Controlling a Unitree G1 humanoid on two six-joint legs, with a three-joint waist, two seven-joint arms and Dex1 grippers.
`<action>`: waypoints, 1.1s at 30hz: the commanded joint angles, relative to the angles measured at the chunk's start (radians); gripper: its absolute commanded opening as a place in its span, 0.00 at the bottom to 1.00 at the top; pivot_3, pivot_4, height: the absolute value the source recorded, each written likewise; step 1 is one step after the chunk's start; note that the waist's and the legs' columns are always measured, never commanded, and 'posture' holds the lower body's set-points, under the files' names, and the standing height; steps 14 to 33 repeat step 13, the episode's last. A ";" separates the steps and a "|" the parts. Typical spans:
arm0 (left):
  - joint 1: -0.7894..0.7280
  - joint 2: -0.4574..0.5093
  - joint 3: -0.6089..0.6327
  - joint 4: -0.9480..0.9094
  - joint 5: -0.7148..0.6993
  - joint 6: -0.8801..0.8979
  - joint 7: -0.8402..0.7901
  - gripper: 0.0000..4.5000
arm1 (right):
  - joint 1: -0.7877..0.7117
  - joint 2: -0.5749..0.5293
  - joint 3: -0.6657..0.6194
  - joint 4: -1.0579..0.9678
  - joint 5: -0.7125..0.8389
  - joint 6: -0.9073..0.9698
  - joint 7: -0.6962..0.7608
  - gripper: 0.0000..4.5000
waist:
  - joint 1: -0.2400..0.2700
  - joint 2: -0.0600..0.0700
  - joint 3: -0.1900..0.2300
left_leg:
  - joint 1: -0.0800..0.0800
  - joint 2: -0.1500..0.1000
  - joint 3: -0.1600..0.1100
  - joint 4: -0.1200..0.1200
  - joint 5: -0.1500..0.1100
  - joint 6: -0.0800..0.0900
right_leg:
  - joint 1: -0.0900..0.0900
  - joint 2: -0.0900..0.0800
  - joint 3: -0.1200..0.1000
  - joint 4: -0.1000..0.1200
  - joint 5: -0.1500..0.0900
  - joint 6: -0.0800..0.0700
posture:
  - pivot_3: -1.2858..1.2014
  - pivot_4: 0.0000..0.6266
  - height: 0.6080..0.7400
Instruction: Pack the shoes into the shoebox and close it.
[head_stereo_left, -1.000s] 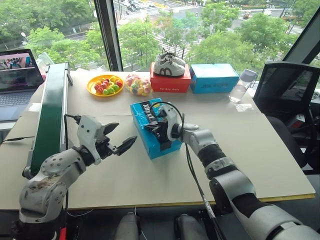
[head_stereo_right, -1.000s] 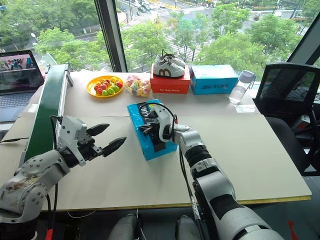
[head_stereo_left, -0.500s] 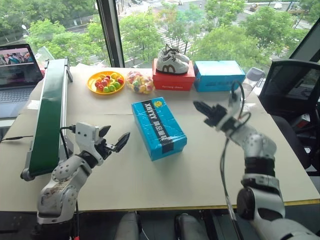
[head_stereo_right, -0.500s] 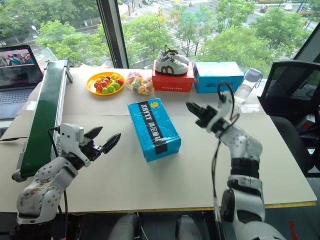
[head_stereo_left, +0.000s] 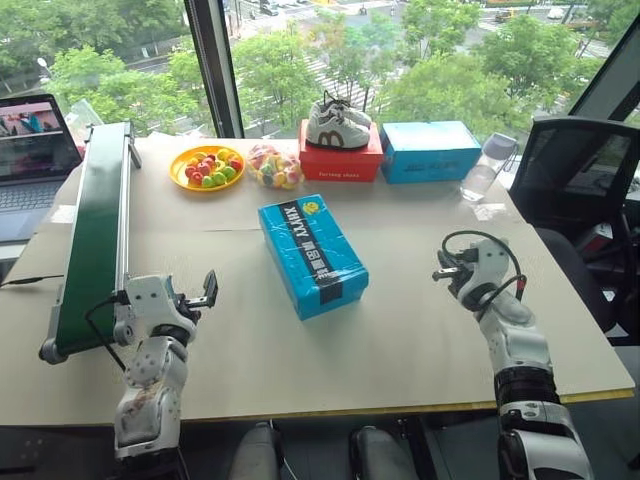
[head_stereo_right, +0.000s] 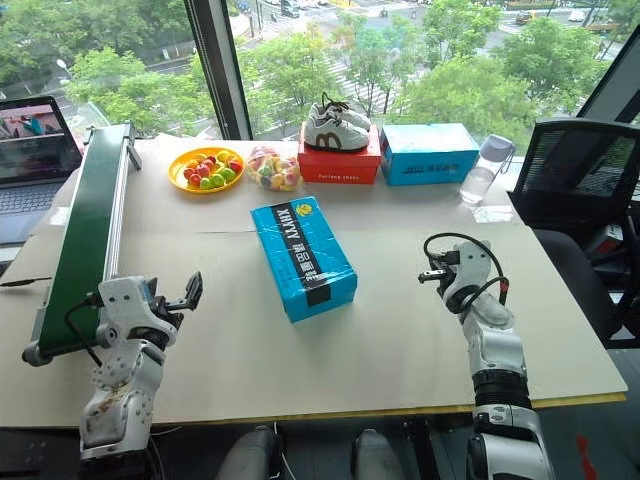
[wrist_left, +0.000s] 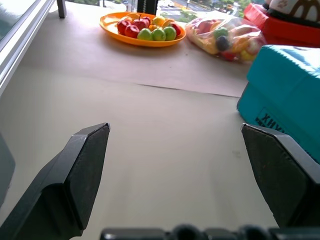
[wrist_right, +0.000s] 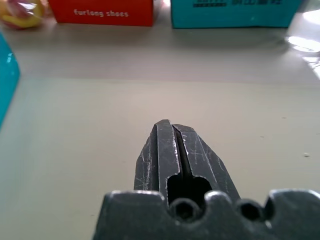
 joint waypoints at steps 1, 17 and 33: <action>0.009 -0.020 0.009 0.004 0.036 -0.061 0.045 1.00 | 0.007 -0.002 0.006 0.063 -0.050 -0.103 -0.051 0.02 | 0.001 0.000 0.000 | 0.000 0.000 0.000 0.000 0.000 0.000 | 0.000 0.000 0.000 0.000 0.000 0.000 | 0.52 0.24 1.00; -0.019 -0.003 -0.003 0.074 0.054 -0.134 0.022 1.00 | 0.024 0.023 -0.001 0.095 -0.039 -0.133 -0.062 0.02 | 0.001 0.000 0.000 | 0.000 0.000 0.000 0.000 0.000 0.000 | 0.000 0.000 0.000 0.000 0.000 0.000 | 0.52 0.24 1.00; -0.019 -0.003 -0.003 0.074 0.054 -0.134 0.022 1.00 | 0.024 0.023 -0.001 0.095 -0.039 -0.133 -0.062 0.02 | 0.001 0.000 0.000 | 0.000 0.000 0.000 0.000 0.000 0.000 | 0.000 0.000 0.000 0.000 0.000 0.000 | 0.52 0.24 1.00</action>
